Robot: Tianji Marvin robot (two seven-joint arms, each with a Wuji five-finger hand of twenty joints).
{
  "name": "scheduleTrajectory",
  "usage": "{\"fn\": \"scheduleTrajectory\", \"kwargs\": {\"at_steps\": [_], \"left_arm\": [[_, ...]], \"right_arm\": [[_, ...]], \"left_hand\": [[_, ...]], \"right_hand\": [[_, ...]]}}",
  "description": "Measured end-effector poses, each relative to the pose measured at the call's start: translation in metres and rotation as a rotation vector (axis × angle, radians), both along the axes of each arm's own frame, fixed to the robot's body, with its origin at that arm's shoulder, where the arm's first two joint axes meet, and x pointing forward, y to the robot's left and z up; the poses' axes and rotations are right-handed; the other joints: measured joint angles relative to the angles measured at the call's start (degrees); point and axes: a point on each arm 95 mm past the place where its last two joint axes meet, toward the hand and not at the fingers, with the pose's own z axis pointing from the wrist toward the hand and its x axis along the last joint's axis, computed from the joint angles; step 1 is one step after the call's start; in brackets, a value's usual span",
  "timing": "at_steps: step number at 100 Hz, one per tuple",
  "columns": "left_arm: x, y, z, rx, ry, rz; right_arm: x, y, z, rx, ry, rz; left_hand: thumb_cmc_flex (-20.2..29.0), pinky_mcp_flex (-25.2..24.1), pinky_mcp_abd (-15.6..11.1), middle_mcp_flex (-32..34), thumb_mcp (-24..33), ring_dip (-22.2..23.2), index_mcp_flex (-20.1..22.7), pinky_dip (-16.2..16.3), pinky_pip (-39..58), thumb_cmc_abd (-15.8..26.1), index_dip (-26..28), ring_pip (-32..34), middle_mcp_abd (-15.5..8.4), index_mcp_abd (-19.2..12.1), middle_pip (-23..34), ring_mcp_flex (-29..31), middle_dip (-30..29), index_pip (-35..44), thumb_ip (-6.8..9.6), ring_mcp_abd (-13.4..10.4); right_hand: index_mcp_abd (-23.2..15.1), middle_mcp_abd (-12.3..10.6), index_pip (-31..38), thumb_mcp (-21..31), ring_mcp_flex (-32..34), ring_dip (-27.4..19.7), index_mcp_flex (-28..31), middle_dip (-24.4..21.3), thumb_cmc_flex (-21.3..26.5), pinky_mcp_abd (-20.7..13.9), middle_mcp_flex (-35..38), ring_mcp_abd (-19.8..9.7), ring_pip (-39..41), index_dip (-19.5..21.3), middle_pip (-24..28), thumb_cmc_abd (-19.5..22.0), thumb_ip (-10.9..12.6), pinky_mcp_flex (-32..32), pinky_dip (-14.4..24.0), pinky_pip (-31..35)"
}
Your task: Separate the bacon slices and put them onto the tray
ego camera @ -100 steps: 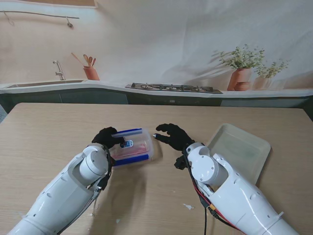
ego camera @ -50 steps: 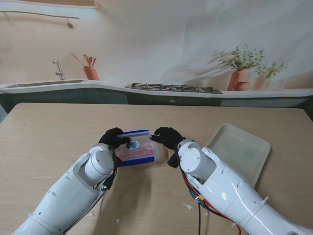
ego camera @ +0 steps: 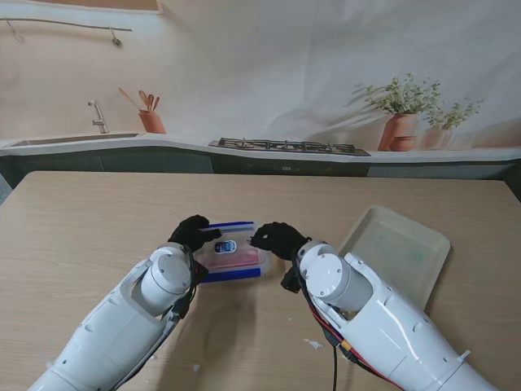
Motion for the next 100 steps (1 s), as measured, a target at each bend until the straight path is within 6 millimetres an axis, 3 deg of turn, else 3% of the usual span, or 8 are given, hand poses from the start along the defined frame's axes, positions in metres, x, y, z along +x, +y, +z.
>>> {"fn": "scheduleTrajectory", "kwargs": {"at_steps": [46, 100], "left_arm": [[-0.018, -0.018, 0.003, -0.119, 0.022, -0.020], [-0.028, -0.043, 0.003, -0.171, 0.041, -0.048]], "right_arm": [[-0.045, -0.018, 0.005, 0.019, 0.024, -0.012], [-0.062, -0.039, 0.002, 0.020, 0.009, -0.062]], "left_hand": [[0.3, -3.1, 1.7, 0.0, 0.0, -0.2, 0.0, -0.1, -3.1, 0.1, 0.0, -2.5, 0.0, 0.4, 0.0, -0.5, 0.0, 0.0, 0.00, -0.4], [0.4, -5.1, 2.6, -0.4, -0.3, -0.2, 0.0, -0.1, -4.9, 0.6, 0.0, -3.2, 0.0, 0.5, 0.0, -2.3, 0.0, 0.0, 0.00, -0.3]], "right_hand": [[0.0, 5.1, 0.1, 0.1, -0.5, 0.0, 0.5, 0.0, 0.0, 2.1, -0.5, 3.3, 0.5, 0.0, 0.0, 0.7, 0.0, -2.0, -1.9, 3.0], [0.0, 5.8, -0.1, -0.4, -1.3, 0.0, 0.1, 0.0, 1.2, 2.3, -1.5, 3.8, 0.6, 0.1, 0.0, 0.7, 0.0, -2.7, -3.8, 3.1]]}}
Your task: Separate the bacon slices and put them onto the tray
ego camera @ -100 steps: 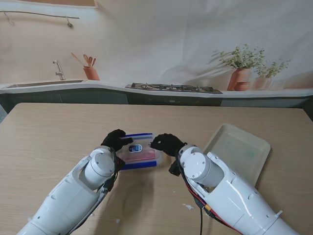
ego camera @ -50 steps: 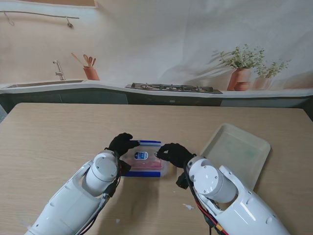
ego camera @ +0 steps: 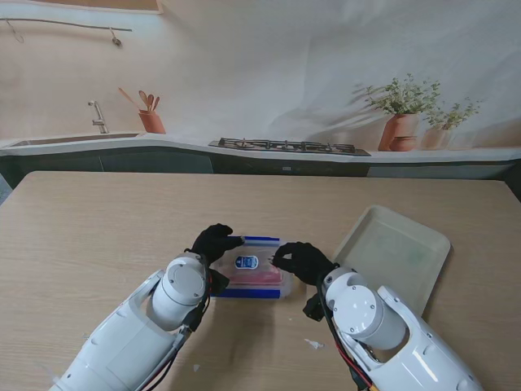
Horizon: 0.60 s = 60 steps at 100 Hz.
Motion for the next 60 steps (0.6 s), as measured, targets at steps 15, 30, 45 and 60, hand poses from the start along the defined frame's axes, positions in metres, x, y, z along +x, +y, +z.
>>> {"fn": "scheduleTrajectory", "kwargs": {"at_steps": [15, 30, 45, 60], "left_arm": [[0.0000, -0.0021, 0.0004, -0.009, 0.003, -0.001], [0.0000, -0.0026, 0.0006, -0.012, 0.001, -0.004], [-0.0002, -0.0032, 0.0007, -0.019, -0.010, -0.013], [-0.0005, -0.0024, 0.0004, -0.025, -0.014, -0.017]], "right_arm": [[-0.0020, -0.0020, -0.0007, 0.001, -0.004, -0.003], [-0.0028, -0.0021, -0.0005, 0.002, -0.003, -0.001], [-0.0030, -0.0022, -0.0007, 0.001, -0.002, 0.000], [-0.0031, -0.0022, -0.0013, -0.006, -0.012, 0.002]], "left_hand": [[0.0, -0.2, 0.2, -0.1, -0.1, 0.0, 0.0, -0.5, -0.5, 0.0, 0.0, -0.3, 0.0, 0.0, 0.0, -0.1, 0.0, 0.0, 0.00, 0.0], [0.0, -0.4, 0.5, -0.1, -1.3, -0.3, 0.0, -0.8, -1.1, 0.0, 0.0, -0.4, 0.0, 0.0, 0.0, -0.5, 0.0, -0.6, 0.00, 0.5], [-1.3, -0.9, 1.0, -0.7, -5.6, -2.9, -0.1, -1.3, -3.8, 1.0, -0.2, -4.6, 0.0, -1.1, -2.5, -1.4, -3.0, -0.6, 0.00, 1.2], [-2.1, -0.9, 1.1, -1.0, -9.3, -4.7, -2.5, -2.0, -5.5, 1.5, -0.2, -7.7, 0.0, -2.6, -6.0, -2.0, -6.2, -1.4, -0.01, 1.2]], "right_hand": [[0.0, 0.0, 0.0, 0.0, -0.1, 0.0, -0.1, 0.0, 0.0, 0.0, -0.1, 0.0, 0.0, 0.0, 0.0, 0.0, 0.0, -0.1, 0.0, 0.0], [-0.2, 0.3, 0.0, -0.6, -0.8, 0.0, -1.2, 0.0, 0.0, 0.2, -0.8, 0.2, -0.1, 0.0, 0.0, 0.0, 0.0, -0.9, -0.4, 0.0], [-2.6, 0.5, -0.1, -2.4, -1.3, 0.0, -2.2, 0.0, 0.0, 0.5, -1.4, 0.4, -0.5, 0.6, 0.0, 1.3, 0.0, -1.7, -0.4, 0.0], [-4.1, 0.5, 0.0, -4.3, -1.9, 0.0, -3.6, 0.0, 0.5, 0.5, -1.8, 0.4, -0.6, 0.6, 0.0, 2.0, 0.0, -1.9, 2.3, -3.8]]}}
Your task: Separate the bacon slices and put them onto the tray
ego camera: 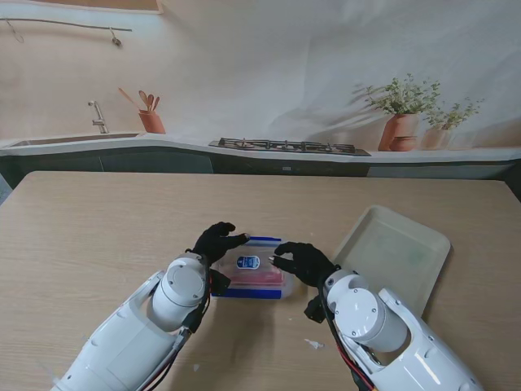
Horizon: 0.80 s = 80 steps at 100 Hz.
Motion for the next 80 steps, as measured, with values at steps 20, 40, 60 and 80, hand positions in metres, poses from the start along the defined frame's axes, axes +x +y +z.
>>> {"fn": "scheduleTrajectory", "kwargs": {"at_steps": [20, 40, 60, 80], "left_arm": [[-0.001, 0.002, 0.001, 0.002, -0.006, -0.005], [-0.002, 0.004, 0.002, -0.008, -0.021, -0.006], [-0.002, 0.006, 0.007, -0.016, -0.044, -0.003], [-0.002, 0.012, 0.015, 0.002, -0.085, 0.001]], "right_arm": [[0.000, -0.001, -0.001, 0.010, -0.014, -0.016], [-0.001, -0.005, -0.001, 0.016, -0.041, -0.027], [0.000, -0.008, 0.005, 0.036, -0.077, -0.042], [0.001, -0.014, 0.010, 0.044, -0.109, -0.058]], "left_hand": [[-0.1, 0.2, -0.3, 0.0, -4.6, -1.9, -3.5, -0.9, -0.9, 1.5, -0.5, -3.5, 0.0, -5.5, -4.4, 0.0, -3.1, -0.1, 0.00, 0.0], [-0.6, 0.8, -0.5, 0.0, -8.0, -2.9, -4.1, -1.8, -1.6, 2.0, -0.5, -5.9, 0.0, -11.7, -5.3, 0.1, -3.8, -0.1, 0.00, 0.0], [-0.6, 1.8, -1.2, 0.0, -10.7, -3.3, -4.1, -1.8, -1.7, 2.7, -0.8, -6.3, 0.0, -13.4, -5.3, 0.4, -4.4, -0.1, 0.00, -0.9], [-0.6, 1.9, -1.3, 0.0, -13.5, -4.1, -4.1, -2.6, -6.8, 4.3, -1.2, -7.9, 0.0, -13.4, -6.6, 1.8, -5.2, -0.6, 0.00, -2.6]], "right_hand": [[-0.8, -1.1, 0.6, -0.6, -0.8, -0.5, -1.4, 0.0, 0.0, -0.5, 0.0, -0.6, -0.7, 0.0, 0.0, 0.0, 0.0, -0.1, 1.1, -4.4], [-1.4, -5.9, 1.5, -1.6, -1.6, -0.7, -2.1, 0.0, 0.2, -1.3, 0.0, -3.2, -2.3, 0.0, 0.0, 0.0, 0.0, 0.6, 6.5, -9.8], [-1.5, -14.3, 1.8, -2.2, -1.6, -0.7, -2.8, -0.4, 0.6, -1.3, -0.4, -3.3, -2.3, 0.0, 0.5, 0.0, 0.0, 0.9, 7.1, -11.1], [-1.5, -14.9, 1.9, -2.2, -1.6, -0.8, -2.8, -0.4, 0.6, -1.3, -0.4, -3.3, -2.3, 0.0, 0.5, 0.0, 0.0, 0.9, 7.7, -11.2]]}}
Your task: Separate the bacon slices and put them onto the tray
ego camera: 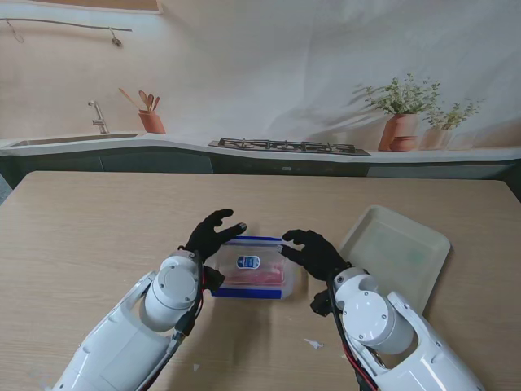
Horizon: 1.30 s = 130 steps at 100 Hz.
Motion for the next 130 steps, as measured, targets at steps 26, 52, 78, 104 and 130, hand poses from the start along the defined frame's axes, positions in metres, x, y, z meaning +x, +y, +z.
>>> {"fn": "scheduleTrajectory", "kwargs": {"at_steps": [26, 52, 78, 104, 130], "left_arm": [[0.003, 0.023, 0.011, 0.059, -0.126, 0.023], [0.000, 0.057, 0.028, 0.191, -0.362, -0.111], [-0.015, 0.078, 0.038, 0.349, -0.591, -0.390], [-0.026, 0.082, 0.027, 0.404, -0.586, -0.462], [-0.042, 0.078, 0.014, 0.455, -0.583, -0.608]], "right_arm": [[-0.001, -0.009, 0.006, 0.009, -0.047, -0.018], [-0.008, -0.014, 0.017, -0.029, -0.157, 0.012], [-0.017, -0.005, 0.024, -0.117, -0.247, 0.094], [-0.030, 0.011, 0.026, -0.133, -0.275, 0.206], [-0.042, 0.026, 0.020, -0.169, -0.266, 0.305]], "left_hand": [[0.1, -1.6, -4.7, -0.1, -0.1, -0.7, 2.5, -0.1, -11.0, 0.0, -0.1, -3.0, -1.6, 0.7, -2.2, -2.2, -1.9, 0.0, 0.00, -4.7], [1.5, -0.6, -11.6, 0.0, 15.0, -4.9, 9.1, 1.1, -22.3, -1.8, 0.1, -3.8, -5.3, 1.1, 0.6, -2.3, -3.5, 0.0, 0.00, -11.5], [2.1, 0.9, -14.5, 5.9, 27.1, -7.1, 15.7, -7.8, -7.6, -3.2, 1.6, 4.5, -7.4, 1.4, 6.1, 2.2, -2.5, 2.8, 0.00, -14.3], [2.7, 0.9, -13.8, 9.3, 29.9, -7.2, 18.2, -6.8, 1.6, -4.0, 2.1, 6.8, -7.5, 1.4, 6.8, 5.6, -2.0, 3.6, -0.01, -13.5], [4.1, 1.7, -13.6, 10.1, 31.2, -7.2, 19.0, -5.5, 4.8, -4.6, 2.7, 8.2, -7.5, 0.9, 7.5, 6.7, -1.4, 4.2, -0.01, -13.4]], "right_hand": [[0.0, 0.0, 0.1, 0.0, -0.7, -0.3, 0.0, 0.0, 0.0, -0.8, -0.6, -0.8, -0.2, 0.0, 0.0, 0.0, 0.0, 0.0, 0.6, -1.1], [-0.1, 0.0, 1.1, 0.0, -1.3, -1.0, 0.2, 0.0, 0.1, -2.2, -0.6, -2.7, -2.0, 0.0, 0.0, 0.0, 0.0, 0.2, 0.6, -2.9], [-1.3, -0.9, 1.7, 1.6, -2.8, -2.0, 3.0, -0.1, 0.1, -3.7, -0.4, -4.9, -4.3, -0.7, 0.0, 0.0, 0.0, -0.6, 0.6, -4.5], [-1.4, -1.5, 1.7, 3.4, -2.8, -2.5, 3.1, -0.1, 0.1, -4.4, 0.1, -5.6, -4.4, -0.7, 0.0, -0.1, 0.0, -0.9, 0.6, -5.1], [-1.7, -1.5, 2.2, 4.6, -2.8, -2.5, 4.4, -0.1, 0.1, -4.4, 0.2, -5.6, -4.9, -0.7, 0.0, -0.1, 0.0, -0.9, 0.6, -5.6]]}}
